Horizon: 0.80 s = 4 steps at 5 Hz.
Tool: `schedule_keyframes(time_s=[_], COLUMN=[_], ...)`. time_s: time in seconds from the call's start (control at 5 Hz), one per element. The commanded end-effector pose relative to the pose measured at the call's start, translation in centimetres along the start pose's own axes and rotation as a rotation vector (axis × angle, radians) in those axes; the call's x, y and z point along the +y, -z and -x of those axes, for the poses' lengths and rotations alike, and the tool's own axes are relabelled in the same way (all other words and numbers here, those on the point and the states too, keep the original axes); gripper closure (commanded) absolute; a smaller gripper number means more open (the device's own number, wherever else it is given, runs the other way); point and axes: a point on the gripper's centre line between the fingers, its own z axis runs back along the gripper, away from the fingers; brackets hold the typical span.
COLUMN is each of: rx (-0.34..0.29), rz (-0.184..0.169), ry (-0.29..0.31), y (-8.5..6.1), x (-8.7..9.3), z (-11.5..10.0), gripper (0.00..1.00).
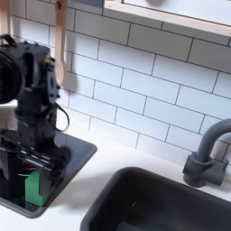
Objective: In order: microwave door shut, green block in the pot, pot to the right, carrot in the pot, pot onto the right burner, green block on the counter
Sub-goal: 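Put the green block in the pot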
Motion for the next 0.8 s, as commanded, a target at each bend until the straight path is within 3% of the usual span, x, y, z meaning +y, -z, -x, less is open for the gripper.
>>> schedule_keyframes(time_s=[0.0,0.2,0.6], rx=[0.017,0.023,0.031], rz=[-0.006,0.003,-0.003], ry=[0.018,-0.042,-0.052], y=[0.8,1.2,2.1], x=[-0.5,0.3,0.0], z=[-0.5,-0.7,-1.4], gripper=[0.00,0.00,0.00])
